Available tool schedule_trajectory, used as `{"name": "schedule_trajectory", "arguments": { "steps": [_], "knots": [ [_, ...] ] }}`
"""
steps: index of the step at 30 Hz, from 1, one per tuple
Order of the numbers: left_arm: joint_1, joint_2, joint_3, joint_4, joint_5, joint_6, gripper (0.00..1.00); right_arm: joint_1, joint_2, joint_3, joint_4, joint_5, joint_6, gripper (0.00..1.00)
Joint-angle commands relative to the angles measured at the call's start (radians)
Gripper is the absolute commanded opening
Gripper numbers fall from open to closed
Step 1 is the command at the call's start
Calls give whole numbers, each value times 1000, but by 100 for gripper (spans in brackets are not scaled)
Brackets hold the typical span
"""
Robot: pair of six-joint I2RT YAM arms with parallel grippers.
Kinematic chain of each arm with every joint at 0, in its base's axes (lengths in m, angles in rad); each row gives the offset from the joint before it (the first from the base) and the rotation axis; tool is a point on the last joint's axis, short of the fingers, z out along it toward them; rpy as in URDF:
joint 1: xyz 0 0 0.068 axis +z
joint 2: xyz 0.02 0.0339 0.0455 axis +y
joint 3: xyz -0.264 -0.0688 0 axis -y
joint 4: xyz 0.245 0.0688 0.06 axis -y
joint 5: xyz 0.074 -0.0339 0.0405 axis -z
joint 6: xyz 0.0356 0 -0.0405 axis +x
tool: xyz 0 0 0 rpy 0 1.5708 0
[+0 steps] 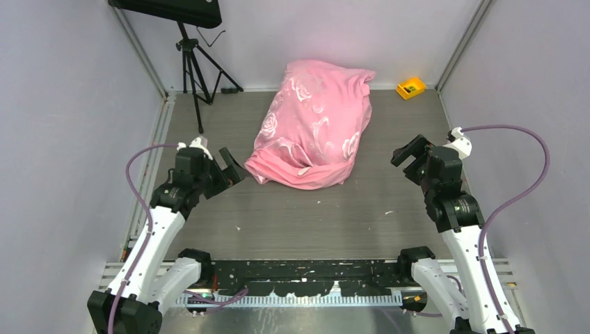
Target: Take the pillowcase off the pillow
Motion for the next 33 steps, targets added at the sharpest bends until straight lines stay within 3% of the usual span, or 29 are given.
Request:
{"name": "schedule_trajectory", "arguments": {
  "steps": [1, 7, 15, 24, 33],
  "knots": [
    [1, -10, -13, 39, -15, 12, 100, -3, 2, -1, 14, 14, 13, 91],
    [0, 33, -100, 230, 30, -91, 100, -2, 28, -42, 90, -93, 0, 92],
    [-1, 221, -222, 665, 198, -263, 98, -2, 74, -62, 133, -176, -54, 92],
    [-46, 415, -192, 792, 141, -294, 97, -3, 79, -87, 158, -287, -81, 92],
    [-59, 692, -158, 1091, 165, -333, 89, -2, 62, -94, 201, -352, -64, 92]
  ]
}}
